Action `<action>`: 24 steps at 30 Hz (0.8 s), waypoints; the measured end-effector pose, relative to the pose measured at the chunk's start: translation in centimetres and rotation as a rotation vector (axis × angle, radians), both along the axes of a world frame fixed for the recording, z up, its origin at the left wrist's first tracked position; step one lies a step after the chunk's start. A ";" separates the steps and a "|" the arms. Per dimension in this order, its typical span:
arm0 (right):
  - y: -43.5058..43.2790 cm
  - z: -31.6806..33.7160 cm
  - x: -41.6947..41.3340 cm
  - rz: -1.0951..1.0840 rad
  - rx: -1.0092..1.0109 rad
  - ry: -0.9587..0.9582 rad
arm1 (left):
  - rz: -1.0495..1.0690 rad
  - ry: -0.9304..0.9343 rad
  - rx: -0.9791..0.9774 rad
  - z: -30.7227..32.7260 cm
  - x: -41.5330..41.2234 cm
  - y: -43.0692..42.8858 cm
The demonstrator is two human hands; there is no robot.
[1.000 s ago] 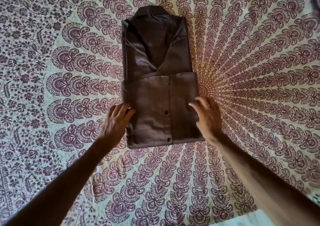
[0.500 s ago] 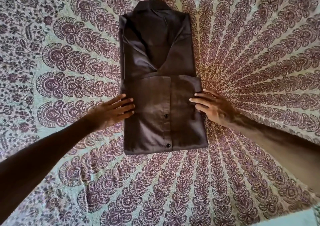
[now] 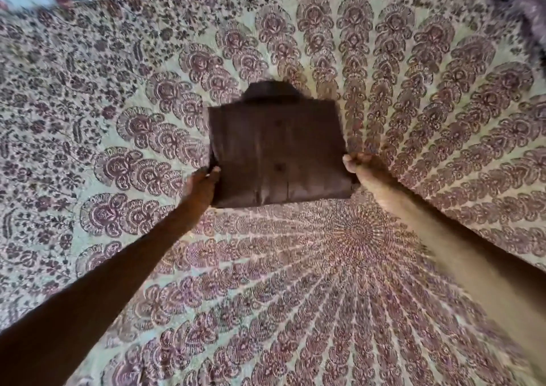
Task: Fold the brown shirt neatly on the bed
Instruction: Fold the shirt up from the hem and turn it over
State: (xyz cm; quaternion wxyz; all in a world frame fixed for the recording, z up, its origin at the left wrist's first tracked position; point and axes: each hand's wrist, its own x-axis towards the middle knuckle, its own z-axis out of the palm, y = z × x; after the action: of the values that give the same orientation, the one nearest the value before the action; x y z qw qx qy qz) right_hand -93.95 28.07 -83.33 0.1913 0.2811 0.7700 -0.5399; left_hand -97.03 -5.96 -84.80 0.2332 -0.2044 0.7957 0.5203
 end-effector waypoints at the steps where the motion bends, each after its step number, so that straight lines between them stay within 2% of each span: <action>1: 0.1 0.1 -0.5 -0.010 -0.017 -0.010 | -0.042 -0.021 -0.119 -0.6 -0.4 -0.3; 4: -0.1 -0.7 -0.7 0.009 0.008 0.008 | -0.083 0.023 -0.305 -0.2 -0.1 0.5; 8: -1.5 -1.4 0.9 0.140 0.293 0.228 | -0.124 0.253 -0.337 1.0 1.2 1.7; 14: -3.6 -1.6 0.9 0.041 0.570 0.447 | -0.082 0.400 -0.373 1.5 0.4 2.5; 20: -4.6 -3.2 0.2 0.054 0.704 0.304 | -0.198 0.345 -0.707 0.5 -0.4 3.3; 24: -4.6 -3.9 -0.1 0.088 0.779 0.227 | -0.161 0.211 -0.637 -0.8 -0.3 3.0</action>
State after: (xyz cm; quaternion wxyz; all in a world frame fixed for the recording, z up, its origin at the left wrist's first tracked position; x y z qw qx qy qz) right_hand -94.04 23.52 -87.21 0.0073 0.2377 0.9445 -0.2268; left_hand -97.32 -2.95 -85.58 0.1143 -0.1484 0.9516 0.2437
